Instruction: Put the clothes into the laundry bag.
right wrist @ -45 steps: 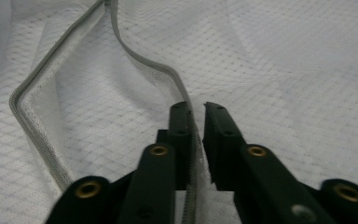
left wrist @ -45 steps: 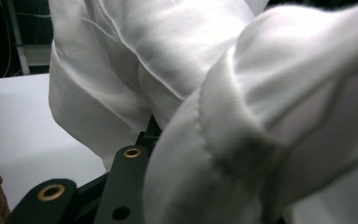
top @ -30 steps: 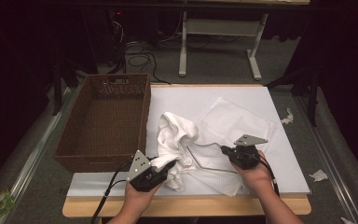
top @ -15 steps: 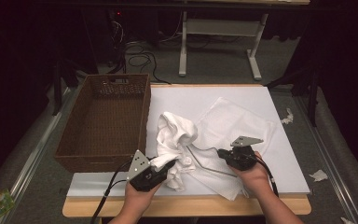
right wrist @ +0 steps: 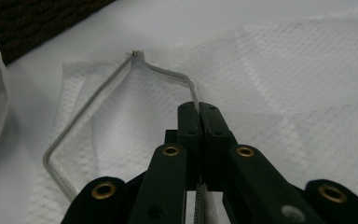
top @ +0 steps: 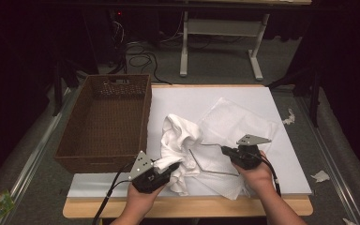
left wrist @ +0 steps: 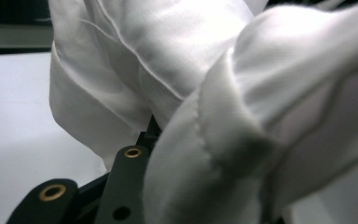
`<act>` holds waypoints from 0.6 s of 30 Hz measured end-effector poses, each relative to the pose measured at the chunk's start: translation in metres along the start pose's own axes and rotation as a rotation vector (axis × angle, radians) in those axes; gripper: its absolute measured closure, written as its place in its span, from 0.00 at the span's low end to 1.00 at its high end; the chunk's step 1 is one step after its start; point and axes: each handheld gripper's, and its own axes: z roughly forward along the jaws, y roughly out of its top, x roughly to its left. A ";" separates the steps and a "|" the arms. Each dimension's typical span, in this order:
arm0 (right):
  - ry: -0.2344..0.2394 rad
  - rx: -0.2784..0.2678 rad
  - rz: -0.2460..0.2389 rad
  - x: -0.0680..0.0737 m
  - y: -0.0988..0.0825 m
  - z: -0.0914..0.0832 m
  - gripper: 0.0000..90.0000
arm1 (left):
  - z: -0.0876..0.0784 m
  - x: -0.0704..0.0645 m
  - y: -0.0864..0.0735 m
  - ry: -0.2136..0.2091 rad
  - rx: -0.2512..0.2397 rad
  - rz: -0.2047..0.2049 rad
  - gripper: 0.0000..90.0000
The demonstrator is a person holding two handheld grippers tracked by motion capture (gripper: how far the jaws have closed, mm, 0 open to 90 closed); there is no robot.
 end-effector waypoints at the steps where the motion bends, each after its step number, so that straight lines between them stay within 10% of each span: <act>1: -0.004 -0.021 -0.003 0.001 0.004 -0.002 0.99 | 0.005 -0.007 -0.002 -0.013 0.025 0.032 0.71; 18: -0.015 -0.151 0.022 -0.006 0.032 -0.021 0.99 | 0.049 -0.025 -0.018 -0.148 0.201 0.073 0.71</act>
